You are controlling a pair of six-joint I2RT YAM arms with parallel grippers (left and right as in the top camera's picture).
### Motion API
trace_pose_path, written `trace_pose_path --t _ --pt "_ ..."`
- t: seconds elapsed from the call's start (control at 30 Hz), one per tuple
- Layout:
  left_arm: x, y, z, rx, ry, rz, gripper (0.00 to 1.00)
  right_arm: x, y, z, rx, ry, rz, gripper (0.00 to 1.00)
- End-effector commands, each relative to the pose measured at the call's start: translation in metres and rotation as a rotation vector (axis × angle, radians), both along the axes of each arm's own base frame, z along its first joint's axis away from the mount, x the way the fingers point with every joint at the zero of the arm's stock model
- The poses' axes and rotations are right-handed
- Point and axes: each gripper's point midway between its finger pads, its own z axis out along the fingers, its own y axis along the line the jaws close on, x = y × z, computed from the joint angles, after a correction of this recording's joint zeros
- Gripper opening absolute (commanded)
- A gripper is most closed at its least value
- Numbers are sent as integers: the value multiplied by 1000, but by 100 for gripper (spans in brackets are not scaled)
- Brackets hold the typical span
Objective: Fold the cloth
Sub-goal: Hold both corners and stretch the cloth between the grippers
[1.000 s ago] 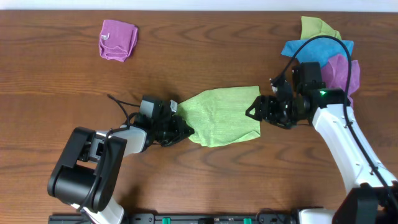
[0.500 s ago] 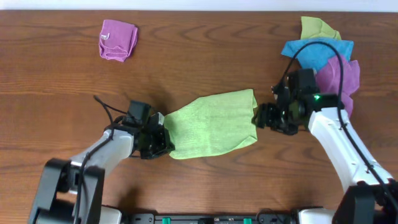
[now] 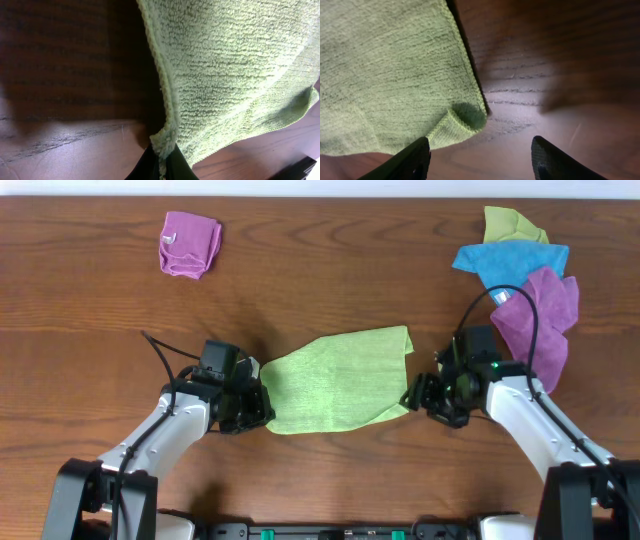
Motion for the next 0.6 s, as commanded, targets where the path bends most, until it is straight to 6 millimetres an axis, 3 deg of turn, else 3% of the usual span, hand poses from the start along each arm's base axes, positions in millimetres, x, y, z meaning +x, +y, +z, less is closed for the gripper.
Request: trace_pose_path --t 0.0,0.57 --pt "8 -1 8 -10 -27 1 6 -5 9 -2 37 15 -37 65" --pt "6 -7 12 -50 -12 0 6 -4 37 -32 59 15 -71 63"
